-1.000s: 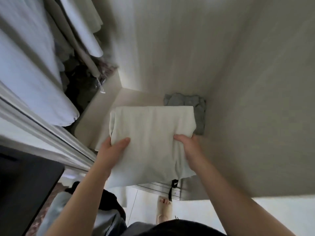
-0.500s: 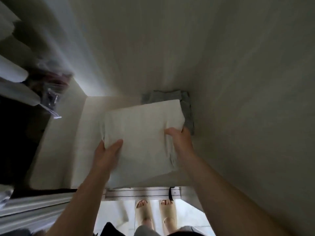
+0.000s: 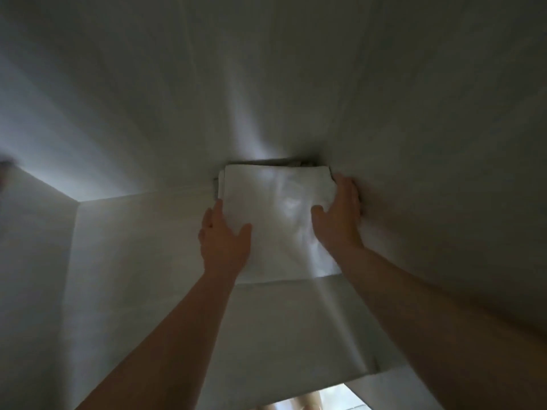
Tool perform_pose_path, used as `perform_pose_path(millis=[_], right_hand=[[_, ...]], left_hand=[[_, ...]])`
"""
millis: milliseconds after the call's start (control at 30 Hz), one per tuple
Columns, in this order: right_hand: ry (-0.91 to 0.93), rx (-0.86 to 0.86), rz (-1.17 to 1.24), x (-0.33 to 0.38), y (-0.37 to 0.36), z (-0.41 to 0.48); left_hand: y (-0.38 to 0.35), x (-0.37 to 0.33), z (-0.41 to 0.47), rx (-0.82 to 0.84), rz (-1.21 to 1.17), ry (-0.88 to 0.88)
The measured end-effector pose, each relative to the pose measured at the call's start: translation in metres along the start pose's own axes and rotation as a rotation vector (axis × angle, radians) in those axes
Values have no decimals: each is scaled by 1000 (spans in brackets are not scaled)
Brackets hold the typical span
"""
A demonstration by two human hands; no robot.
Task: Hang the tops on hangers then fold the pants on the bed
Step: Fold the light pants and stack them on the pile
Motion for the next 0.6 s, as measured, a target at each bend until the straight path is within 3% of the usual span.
perform_pose_path(millis=[100, 167, 267, 500, 600], right_hand=[[251, 101, -378, -11, -32, -11], [274, 269, -500, -30, -55, -10], [282, 395, -613, -65, -80, -1], [362, 284, -692, -94, -110, 23], [320, 432, -708, -97, -113, 37]], left_hand=[[-21, 3, -3, -111, 253, -249], [-41, 9, 6, -67, 399, -342], [-69, 28, 25, 21, 555, -332], [-98, 44, 46, -111, 519, -363], [-98, 40, 53, -12, 560, -314]])
Point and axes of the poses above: each hand's wrist, its own z-axis towards the middle knuckle, its own y-axis out of the back of the hand, x = y × z, the point moved 4 cm from there along z, towards the middle knuckle, and after that the axes turned 10 degrees about y, right-handed, at the moved point
